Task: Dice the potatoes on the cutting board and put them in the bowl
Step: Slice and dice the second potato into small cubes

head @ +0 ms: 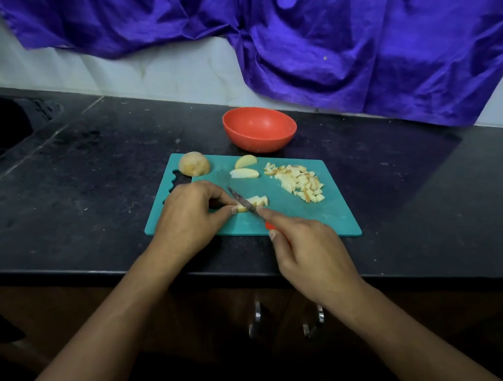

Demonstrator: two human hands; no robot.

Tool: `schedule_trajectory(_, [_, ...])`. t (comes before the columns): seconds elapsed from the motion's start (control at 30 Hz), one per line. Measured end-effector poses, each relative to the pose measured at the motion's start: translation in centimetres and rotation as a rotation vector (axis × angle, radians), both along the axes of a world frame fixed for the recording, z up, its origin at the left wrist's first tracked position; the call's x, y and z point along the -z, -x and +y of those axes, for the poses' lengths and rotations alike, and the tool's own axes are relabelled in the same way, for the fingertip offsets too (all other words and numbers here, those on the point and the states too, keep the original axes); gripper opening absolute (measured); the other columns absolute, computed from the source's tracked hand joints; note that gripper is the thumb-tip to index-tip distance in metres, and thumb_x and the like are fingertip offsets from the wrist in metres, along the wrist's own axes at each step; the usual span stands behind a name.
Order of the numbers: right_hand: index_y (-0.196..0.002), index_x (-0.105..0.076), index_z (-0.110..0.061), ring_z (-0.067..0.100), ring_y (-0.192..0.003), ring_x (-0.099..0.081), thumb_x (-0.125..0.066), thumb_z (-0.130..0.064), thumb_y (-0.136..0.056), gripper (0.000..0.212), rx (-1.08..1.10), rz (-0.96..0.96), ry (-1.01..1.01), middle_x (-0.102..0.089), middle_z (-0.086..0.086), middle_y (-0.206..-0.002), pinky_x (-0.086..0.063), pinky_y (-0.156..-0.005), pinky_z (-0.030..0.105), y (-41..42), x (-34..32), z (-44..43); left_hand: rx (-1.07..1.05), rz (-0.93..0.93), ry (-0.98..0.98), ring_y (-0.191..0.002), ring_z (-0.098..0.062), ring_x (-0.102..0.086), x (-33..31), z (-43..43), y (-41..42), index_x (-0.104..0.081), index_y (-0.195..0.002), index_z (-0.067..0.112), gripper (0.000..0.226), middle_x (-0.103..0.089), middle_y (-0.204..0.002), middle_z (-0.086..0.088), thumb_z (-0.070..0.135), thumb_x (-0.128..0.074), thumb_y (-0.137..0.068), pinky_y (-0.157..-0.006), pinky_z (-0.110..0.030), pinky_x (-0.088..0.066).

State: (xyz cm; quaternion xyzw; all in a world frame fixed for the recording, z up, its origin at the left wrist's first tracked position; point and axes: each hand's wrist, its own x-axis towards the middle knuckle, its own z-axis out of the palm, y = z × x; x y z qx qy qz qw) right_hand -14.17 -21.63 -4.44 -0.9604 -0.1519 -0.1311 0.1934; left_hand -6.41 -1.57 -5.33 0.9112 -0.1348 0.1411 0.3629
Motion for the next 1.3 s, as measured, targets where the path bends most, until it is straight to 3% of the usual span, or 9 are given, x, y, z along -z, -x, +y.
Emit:
schedule_trajectory(0.13, [-0.153,-0.045,-0.033,0.010,-0.086,-0.060,-0.047,-0.025,-0.104,0.050,-0.037,0.001,0.085,-0.069,-0.007,-0.102,-0.049,-0.072,0.032,-0.2,-0.1,0.0,-0.007,-0.012,-0.001,-0.093,-0.001,-0.064,0.0,0.0,0.0,-0.077,-0.089,0.033,0.008,-0.071,-0.094,0.018,0.032,-0.083,-0.083,-0.091,-0.035,-0.057])
schedule_trajectory(0.33, [-0.152,-0.045,-0.043,0.005,-0.084,-0.054,-0.048,-0.030,-0.105,0.048,-0.025,0.025,0.104,-0.066,-0.013,-0.100,-0.041,-0.068,0.026,-0.7,-0.6,-0.3,-0.009,-0.001,-0.008,-0.091,0.000,-0.063,-0.1,0.1,0.0,-0.077,-0.089,0.033,0.007,-0.070,-0.092,0.019,0.032,-0.082,-0.084,-0.089,-0.033,-0.057])
schedule_trajectory(0.4, [-0.145,-0.051,-0.049,0.009,-0.078,-0.059,-0.052,-0.030,-0.105,0.044,0.000,0.059,-0.142,-0.069,-0.014,-0.097,-0.046,-0.063,0.026,-0.7,0.0,-1.0,-0.015,-0.005,-0.023,-0.089,0.000,-0.063,-0.2,0.0,0.2,-0.076,-0.090,0.033,0.007,-0.069,-0.091,0.019,0.032,-0.081,-0.085,-0.086,-0.032,-0.057])
schedule_trajectory(0.5, [-0.136,-0.063,-0.043,0.018,-0.068,-0.061,-0.058,-0.021,-0.104,0.039,0.038,0.141,-0.596,-0.071,-0.009,-0.084,-0.054,-0.062,0.043,-1.2,0.5,-2.0,-0.011,-0.014,-0.036,-0.087,-0.002,-0.062,-0.2,-0.2,0.4,-0.075,-0.087,0.033,0.006,-0.068,-0.088,0.019,0.031,-0.081,-0.085,-0.083,-0.032,-0.056])
schedule_trajectory(0.6, [-0.131,-0.065,-0.039,0.004,-0.051,-0.048,-0.056,-0.014,-0.105,0.037,0.022,0.209,-0.806,-0.061,-0.007,-0.064,-0.039,-0.047,0.022,-1.4,0.3,-2.1,0.014,-0.001,-0.026,-0.085,-0.001,-0.063,-0.1,-0.1,0.3,-0.075,-0.085,0.035,0.007,-0.069,-0.086,0.021,0.032,-0.081,-0.084,-0.078,-0.030,-0.055])
schedule_trajectory(0.73, [-0.134,-0.065,-0.026,0.008,-0.041,-0.037,-0.055,-0.008,-0.105,0.036,0.042,0.259,-1.036,-0.052,0.011,-0.067,-0.032,-0.039,0.022,-1.8,0.0,-2.7,0.138,0.064,0.021,-0.078,-0.001,-0.065,-0.5,0.6,-0.4,-0.074,-0.091,0.036,0.014,-0.072,-0.087,0.020,0.034,-0.085,-0.081,-0.071,-0.030,-0.055])
schedule_trajectory(0.97, [-0.132,-0.065,-0.029,0.012,-0.042,-0.035,-0.055,-0.009,-0.105,0.035,0.013,0.245,-1.120,-0.053,0.012,-0.069,-0.033,-0.040,0.023,-1.7,0.1,-2.8,0.523,0.110,-0.321,-0.099,-0.003,-0.058,-3.4,-1.2,-3.9,-0.062,-0.134,0.045,0.052,-0.052,-0.127,0.021,0.045,-0.079,-0.085,-0.086,-0.026,-0.051])
schedule_trajectory(1.07, [-0.132,-0.066,-0.027,0.013,-0.041,-0.035,-0.055,-0.009,-0.105,0.035,0.007,0.234,-1.122,-0.053,0.010,-0.068,-0.034,-0.039,0.023,-1.6,0.1,-2.9,0.582,0.066,-0.445,-0.107,-0.003,-0.056,-3.3,-2.6,-5.0,-0.066,-0.127,0.044,0.038,-0.056,-0.123,0.020,0.048,-0.072,-0.090,-0.094,-0.040,-0.051])
schedule_trajectory(1.3, [-0.136,-0.064,-0.025,0.012,-0.041,-0.037,-0.056,-0.011,-0.105,0.035,-0.002,0.229,-1.099,-0.053,0.007,-0.065,-0.035,-0.039,0.023,-1.6,0.3,-3.0,0.381,-0.058,-0.284,-0.094,0.002,-0.059,-1.3,-1.8,-4.5,-0.077,-0.107,0.044,0.029,-0.064,-0.107,0.023,0.060,-0.074,-0.082,-0.080,-0.039,-0.054])
